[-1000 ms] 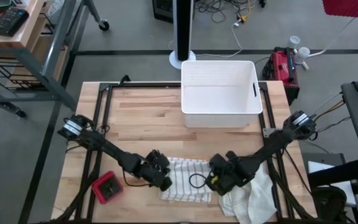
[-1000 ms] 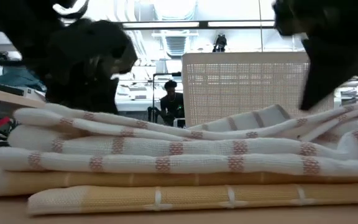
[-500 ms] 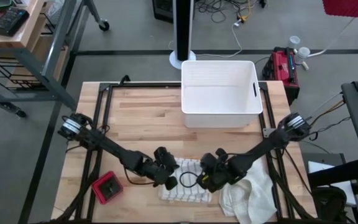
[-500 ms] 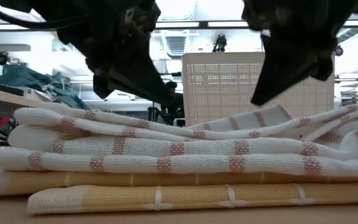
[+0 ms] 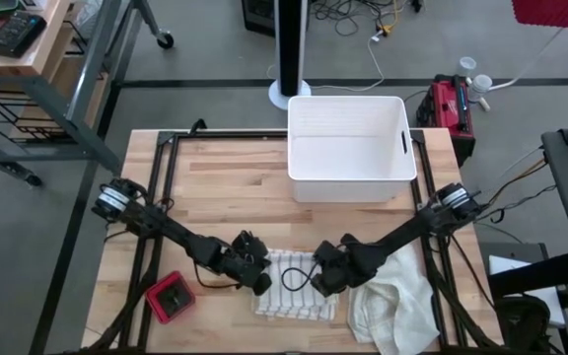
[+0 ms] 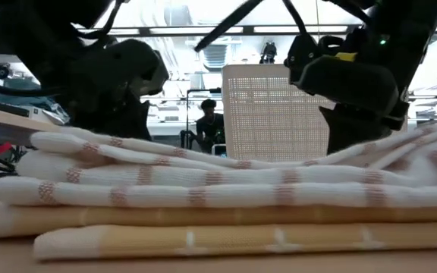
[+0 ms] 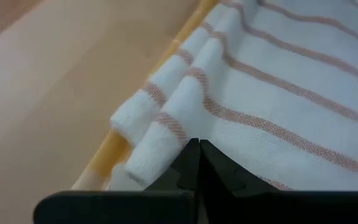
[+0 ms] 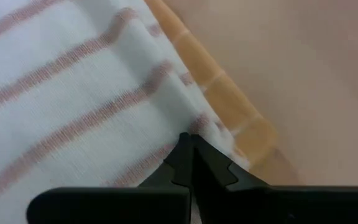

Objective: Fold towel
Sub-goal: Stack the brown towel on top of the yellow towel

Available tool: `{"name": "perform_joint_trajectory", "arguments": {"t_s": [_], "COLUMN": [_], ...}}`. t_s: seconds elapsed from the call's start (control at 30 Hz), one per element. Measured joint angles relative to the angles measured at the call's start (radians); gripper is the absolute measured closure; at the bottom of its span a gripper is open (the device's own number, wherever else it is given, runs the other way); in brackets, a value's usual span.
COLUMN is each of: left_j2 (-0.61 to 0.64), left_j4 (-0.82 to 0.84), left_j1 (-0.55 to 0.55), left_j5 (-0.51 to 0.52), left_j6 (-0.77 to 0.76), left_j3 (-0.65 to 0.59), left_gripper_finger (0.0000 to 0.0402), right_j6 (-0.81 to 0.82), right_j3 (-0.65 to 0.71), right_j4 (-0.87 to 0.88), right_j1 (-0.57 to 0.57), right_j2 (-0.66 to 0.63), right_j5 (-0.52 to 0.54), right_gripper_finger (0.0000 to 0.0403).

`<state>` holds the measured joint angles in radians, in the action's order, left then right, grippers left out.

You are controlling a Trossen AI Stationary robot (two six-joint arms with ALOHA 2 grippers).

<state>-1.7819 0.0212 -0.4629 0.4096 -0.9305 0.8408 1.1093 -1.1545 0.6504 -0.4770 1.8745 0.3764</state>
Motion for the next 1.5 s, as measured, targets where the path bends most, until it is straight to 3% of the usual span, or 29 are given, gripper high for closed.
{"name": "perform_joint_trajectory", "arguments": {"t_s": [0.23,0.5,0.77,1.03,1.23,1.5], "left_j2": [0.015,0.086,0.127,0.093,0.049,0.041], "left_j4": [0.001,-0.051,-0.171,-0.275,-0.252,0.007], "left_j1": [-0.004,-0.015,-0.048,-0.055,-0.059,-0.051], "left_j5": [-0.001,-0.018,-0.060,-0.106,-0.191,-0.131], "left_j6": [0.003,0.123,0.236,0.252,0.239,0.046], "left_j3": [-0.017,-0.020,-0.020,-0.019,-0.019,-0.016], "left_gripper_finger": [0.0401,0.0401,0.0401,0.0401,0.0401,0.0401], "right_j6": [-0.006,-0.097,-0.153,-0.154,-0.139,-0.062], "right_j3": [0.003,0.003,0.002,0.016,0.016,0.016], "right_j4": [0.060,0.049,0.044,-0.118,-0.220,-0.129], "right_j1": [0.000,-0.016,-0.067,-0.131,-0.137,-0.135], "right_j2": [-0.081,-0.226,-0.307,-0.229,-0.087,-0.025], "right_j5": [-0.016,0.072,0.036,-0.003,-0.134,-0.129], "right_gripper_finger": [0.0403,0.0403,0.0403,0.0403,0.0403,0.0403]}}
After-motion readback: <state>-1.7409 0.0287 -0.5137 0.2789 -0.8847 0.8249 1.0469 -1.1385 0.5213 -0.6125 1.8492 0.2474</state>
